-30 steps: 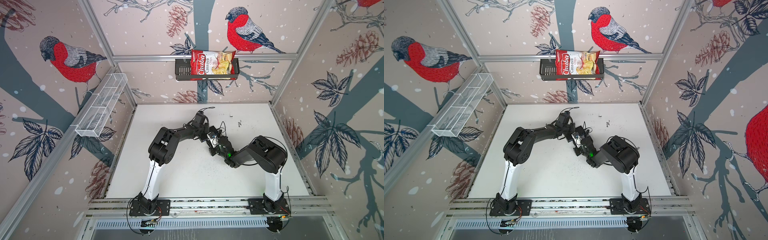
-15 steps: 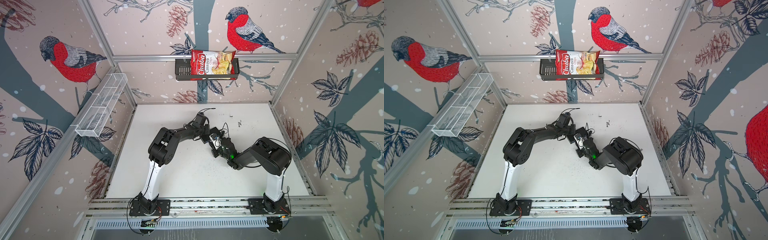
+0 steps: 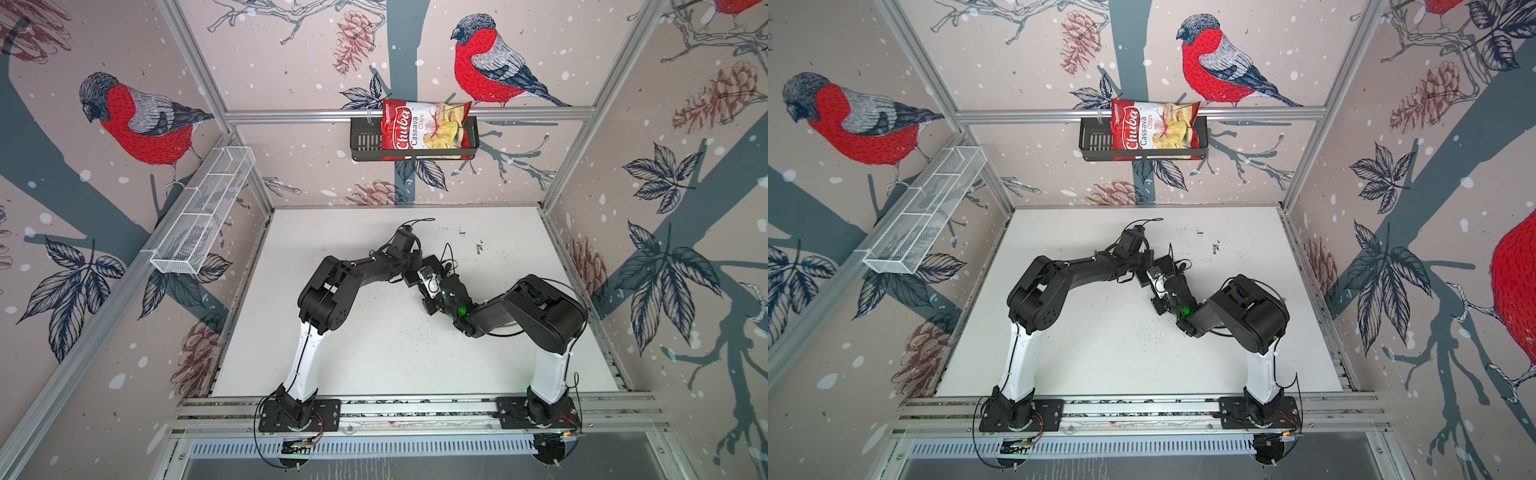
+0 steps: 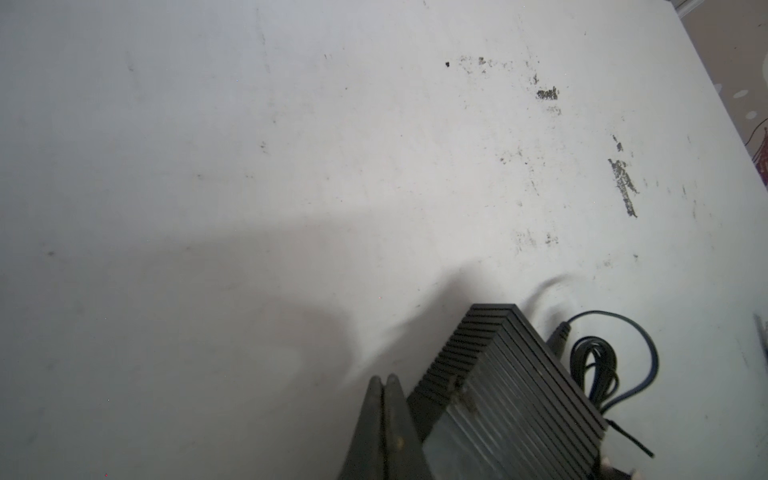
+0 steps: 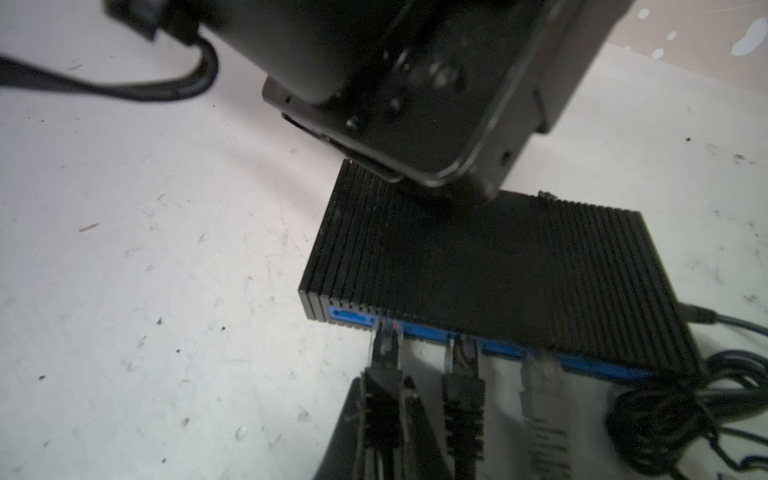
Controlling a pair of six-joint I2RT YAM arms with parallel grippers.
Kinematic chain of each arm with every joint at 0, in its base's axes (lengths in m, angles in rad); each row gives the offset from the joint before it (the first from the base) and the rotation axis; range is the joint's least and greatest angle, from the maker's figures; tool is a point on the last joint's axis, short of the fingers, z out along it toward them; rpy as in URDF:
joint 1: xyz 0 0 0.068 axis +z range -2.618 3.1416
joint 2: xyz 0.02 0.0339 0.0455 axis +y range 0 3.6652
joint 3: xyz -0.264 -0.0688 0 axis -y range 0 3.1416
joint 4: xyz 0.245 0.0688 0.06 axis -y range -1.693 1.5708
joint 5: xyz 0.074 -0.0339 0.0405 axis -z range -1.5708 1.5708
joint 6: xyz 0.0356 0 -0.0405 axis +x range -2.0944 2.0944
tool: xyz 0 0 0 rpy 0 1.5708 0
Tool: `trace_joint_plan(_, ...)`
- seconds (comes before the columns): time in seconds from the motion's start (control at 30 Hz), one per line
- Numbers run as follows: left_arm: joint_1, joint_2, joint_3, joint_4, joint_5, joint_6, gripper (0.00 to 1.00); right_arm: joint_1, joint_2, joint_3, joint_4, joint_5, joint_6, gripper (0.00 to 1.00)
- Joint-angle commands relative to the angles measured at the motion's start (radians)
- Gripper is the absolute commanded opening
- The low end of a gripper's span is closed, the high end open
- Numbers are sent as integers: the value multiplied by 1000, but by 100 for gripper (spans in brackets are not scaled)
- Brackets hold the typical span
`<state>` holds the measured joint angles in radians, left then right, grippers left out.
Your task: Insert the plug into the switch port
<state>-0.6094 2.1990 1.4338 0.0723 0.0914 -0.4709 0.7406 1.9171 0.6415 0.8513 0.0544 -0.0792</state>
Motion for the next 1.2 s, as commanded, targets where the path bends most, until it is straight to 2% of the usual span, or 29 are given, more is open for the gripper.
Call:
trace_joint_plan(0.0, -29, 9, -31, -344, 175, 8, 0, 2, -10, 3, 85, 29, 0, 1)
trace_joint_plan(0.13, -8, 1, 19, -361, 164, 20, 0, 0, -34, -28, 92, -22, -32, 1)
trace_joint_plan(0.17, -4, -1, 35, -367, 160, 24, 4, 0, -37, -36, 93, -34, -43, 1)
trace_joint_plan(0.2, 0, -2, 52, -376, 150, 27, 15, 0, -40, -45, 98, -44, -51, 1)
trace_joint_plan(0.27, 10, -5, 84, -394, 136, 41, 24, -1, -44, -58, 101, -61, -60, 1)
trace_joint_plan(0.33, 22, -3, 118, -426, 98, 57, 38, -3, -51, -69, 106, -88, -70, 1)
trace_joint_plan(0.43, 46, 1, 156, -456, 58, 87, 42, -4, -59, -78, 107, -118, -85, 1)
trace_joint_plan(0.5, 58, 16, 188, -477, 44, 117, 39, -10, -65, -83, 106, -137, -96, 1)
trace_joint_plan(0.67, 47, 72, 255, -538, 6, 195, 15, -21, -74, -92, 117, -181, -112, 1)
trace_joint_plan(0.8, 21, 83, 243, -555, -28, 217, 3, -32, -78, -85, 99, -198, -120, 1)
trace_joint_plan(0.87, 10, 79, 229, -557, -39, 212, 0, -34, -71, -76, 86, -191, -120, 1)
trace_joint_plan(1.17, -43, 51, 94, -504, -57, 134, 0, -33, -34, -68, 88, -101, -78, 1)
